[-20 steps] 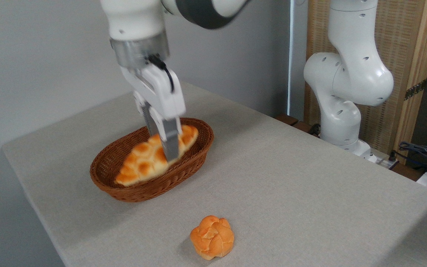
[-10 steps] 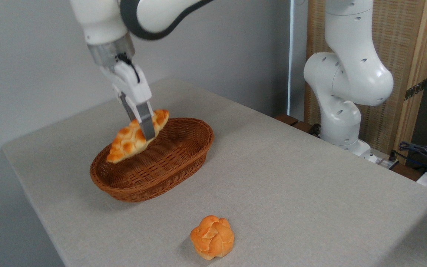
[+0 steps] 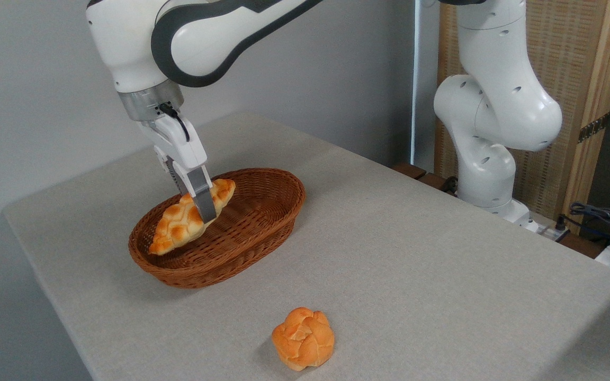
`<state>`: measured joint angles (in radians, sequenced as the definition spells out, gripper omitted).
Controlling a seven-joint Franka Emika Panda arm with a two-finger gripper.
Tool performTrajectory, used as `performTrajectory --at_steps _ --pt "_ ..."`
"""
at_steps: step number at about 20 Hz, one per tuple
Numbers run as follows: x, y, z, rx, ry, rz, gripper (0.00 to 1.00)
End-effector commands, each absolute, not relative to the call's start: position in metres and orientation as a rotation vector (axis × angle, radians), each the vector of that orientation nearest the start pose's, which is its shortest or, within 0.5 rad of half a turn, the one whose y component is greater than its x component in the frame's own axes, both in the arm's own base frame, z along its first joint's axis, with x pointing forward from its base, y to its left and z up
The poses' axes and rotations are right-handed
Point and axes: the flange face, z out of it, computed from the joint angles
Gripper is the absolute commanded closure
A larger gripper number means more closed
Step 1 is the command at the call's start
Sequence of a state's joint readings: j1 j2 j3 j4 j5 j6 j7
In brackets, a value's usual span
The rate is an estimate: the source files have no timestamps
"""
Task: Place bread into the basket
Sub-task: 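Lower the braided roll into the basket and open the gripper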
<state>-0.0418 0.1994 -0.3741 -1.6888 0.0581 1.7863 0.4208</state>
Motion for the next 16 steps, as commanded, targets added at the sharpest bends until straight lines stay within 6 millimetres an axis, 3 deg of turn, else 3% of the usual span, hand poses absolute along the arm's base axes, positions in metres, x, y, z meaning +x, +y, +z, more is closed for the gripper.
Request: performTrajectory --at_steps 1,10,12,16 --pt "0.564 -0.227 0.484 -2.867 1.277 0.123 0.0" --pt "0.567 -0.22 0.489 -2.876 1.256 0.11 0.0" --pt "0.576 -0.209 0.508 -2.886 1.23 0.047 0.0" --pt "0.593 -0.16 0.548 -2.923 1.098 -0.057 0.0"
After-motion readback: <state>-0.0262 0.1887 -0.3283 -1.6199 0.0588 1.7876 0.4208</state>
